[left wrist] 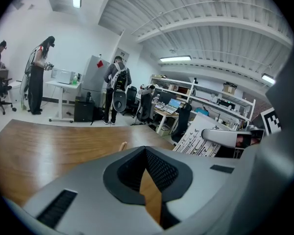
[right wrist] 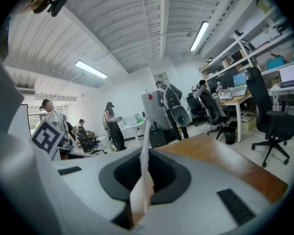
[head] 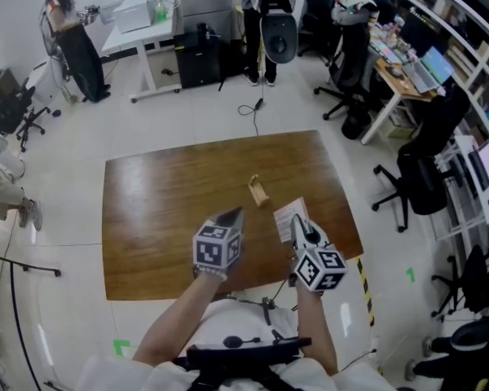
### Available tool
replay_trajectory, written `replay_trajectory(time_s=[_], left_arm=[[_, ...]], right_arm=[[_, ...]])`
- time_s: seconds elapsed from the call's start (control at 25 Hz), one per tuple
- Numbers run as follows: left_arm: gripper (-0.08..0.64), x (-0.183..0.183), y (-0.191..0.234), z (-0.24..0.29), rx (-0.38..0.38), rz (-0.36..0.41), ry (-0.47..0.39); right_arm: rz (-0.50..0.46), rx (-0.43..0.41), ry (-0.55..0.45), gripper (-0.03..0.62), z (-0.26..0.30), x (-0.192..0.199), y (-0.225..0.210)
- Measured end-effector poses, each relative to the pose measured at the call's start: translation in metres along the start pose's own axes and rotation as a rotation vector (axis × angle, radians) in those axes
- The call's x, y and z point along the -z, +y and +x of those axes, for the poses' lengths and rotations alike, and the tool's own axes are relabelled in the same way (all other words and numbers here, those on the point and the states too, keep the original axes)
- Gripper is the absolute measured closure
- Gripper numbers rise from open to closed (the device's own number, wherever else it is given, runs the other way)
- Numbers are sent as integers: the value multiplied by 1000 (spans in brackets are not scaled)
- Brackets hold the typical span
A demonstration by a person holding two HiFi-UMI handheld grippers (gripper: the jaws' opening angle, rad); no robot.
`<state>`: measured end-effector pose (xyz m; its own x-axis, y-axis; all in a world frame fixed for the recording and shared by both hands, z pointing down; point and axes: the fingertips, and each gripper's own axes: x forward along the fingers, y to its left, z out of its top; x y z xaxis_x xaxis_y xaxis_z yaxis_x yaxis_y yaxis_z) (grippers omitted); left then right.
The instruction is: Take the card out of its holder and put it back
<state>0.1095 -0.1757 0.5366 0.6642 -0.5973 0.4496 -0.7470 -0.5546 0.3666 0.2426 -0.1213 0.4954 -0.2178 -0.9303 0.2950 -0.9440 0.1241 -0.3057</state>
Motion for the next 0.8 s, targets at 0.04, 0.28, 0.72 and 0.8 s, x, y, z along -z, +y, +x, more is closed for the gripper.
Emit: replay_trajectory(time_s=[0.04, 0.28, 0.72, 0.8], left_arm=[[563, 0, 1, 0, -3, -3, 0], [563, 0, 8, 5, -13, -18, 15], [564, 4, 20, 20, -22, -44, 58], [565, 6, 21, 22, -24, -45, 69]], right_arm=[[-1, -3, 0, 577, 2, -1, 0], [6, -31, -9, 576, 26, -14, -5], [-36, -79, -14, 577, 76, -42, -9], [-42, -84, -12, 576, 83, -43, -10]])
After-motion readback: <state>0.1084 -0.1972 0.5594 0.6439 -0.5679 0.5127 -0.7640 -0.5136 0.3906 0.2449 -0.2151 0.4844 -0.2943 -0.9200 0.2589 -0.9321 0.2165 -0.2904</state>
